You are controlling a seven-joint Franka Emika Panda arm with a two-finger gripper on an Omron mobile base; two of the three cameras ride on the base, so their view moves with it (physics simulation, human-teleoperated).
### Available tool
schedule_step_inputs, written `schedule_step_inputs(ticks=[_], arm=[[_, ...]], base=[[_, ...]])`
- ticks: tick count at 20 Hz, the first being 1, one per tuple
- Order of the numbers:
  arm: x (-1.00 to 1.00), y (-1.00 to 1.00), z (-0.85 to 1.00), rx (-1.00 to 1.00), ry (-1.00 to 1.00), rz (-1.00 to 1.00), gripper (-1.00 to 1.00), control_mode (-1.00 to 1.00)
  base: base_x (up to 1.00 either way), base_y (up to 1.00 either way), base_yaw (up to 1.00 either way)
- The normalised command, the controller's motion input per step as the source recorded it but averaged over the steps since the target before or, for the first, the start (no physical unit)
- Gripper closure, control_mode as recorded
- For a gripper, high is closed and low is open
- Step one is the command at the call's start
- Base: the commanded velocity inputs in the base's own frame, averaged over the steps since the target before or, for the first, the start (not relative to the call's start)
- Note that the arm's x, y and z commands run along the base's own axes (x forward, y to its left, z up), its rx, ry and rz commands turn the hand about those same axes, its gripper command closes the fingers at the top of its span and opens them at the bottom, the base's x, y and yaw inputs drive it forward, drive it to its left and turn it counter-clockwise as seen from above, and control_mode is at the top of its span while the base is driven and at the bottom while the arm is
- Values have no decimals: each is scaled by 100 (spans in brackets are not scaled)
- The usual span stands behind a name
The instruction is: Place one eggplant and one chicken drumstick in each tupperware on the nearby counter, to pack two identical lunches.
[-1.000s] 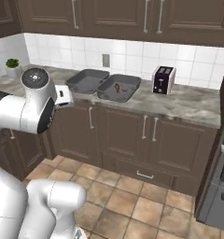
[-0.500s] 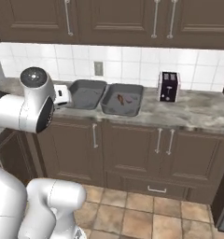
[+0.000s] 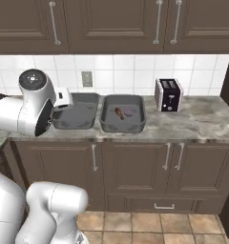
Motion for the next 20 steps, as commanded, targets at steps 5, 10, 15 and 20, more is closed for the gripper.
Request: schedule_step_inputs(ticks=[5, 10, 15, 20], arm=[[0, 0, 0, 0, 0, 0, 100, 100], [0, 0, 0, 0, 0, 0, 100, 100], [0, 0, 0, 0, 0, 0, 100, 100], [0, 0, 0, 0, 0, 0, 100, 100]], base=[[70, 22, -10], [64, 26, 4], [43, 21, 10], [12, 21, 10]])
